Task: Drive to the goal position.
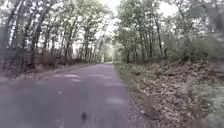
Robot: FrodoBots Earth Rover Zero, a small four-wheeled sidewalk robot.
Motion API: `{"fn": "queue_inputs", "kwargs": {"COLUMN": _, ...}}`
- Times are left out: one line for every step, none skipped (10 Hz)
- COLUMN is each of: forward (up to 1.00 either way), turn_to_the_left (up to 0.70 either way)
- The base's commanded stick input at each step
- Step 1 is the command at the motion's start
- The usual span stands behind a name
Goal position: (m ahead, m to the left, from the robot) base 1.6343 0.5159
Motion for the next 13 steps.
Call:
{"fn": "queue_inputs", "kwargs": {"forward": 0.7, "turn_to_the_left": 0.03}}
{"fn": "queue_inputs", "kwargs": {"forward": 0.7, "turn_to_the_left": 0.06}}
{"fn": "queue_inputs", "kwargs": {"forward": 0.7, "turn_to_the_left": 0.1}}
{"fn": "queue_inputs", "kwargs": {"forward": 0.7, "turn_to_the_left": 0.13}}
{"fn": "queue_inputs", "kwargs": {"forward": 0.7, "turn_to_the_left": 0.1}}
{"fn": "queue_inputs", "kwargs": {"forward": 0.7, "turn_to_the_left": 0.02}}
{"fn": "queue_inputs", "kwargs": {"forward": 0.7, "turn_to_the_left": 0.03}}
{"fn": "queue_inputs", "kwargs": {"forward": 0.7, "turn_to_the_left": 0.08}}
{"fn": "queue_inputs", "kwargs": {"forward": 0.7, "turn_to_the_left": 0.12}}
{"fn": "queue_inputs", "kwargs": {"forward": 0.7, "turn_to_the_left": 0.1}}
{"fn": "queue_inputs", "kwargs": {"forward": 0.7, "turn_to_the_left": 0.04}}
{"fn": "queue_inputs", "kwargs": {"forward": 0.7, "turn_to_the_left": 0.0}}
{"fn": "queue_inputs", "kwargs": {"forward": 0.7, "turn_to_the_left": 0.0}}
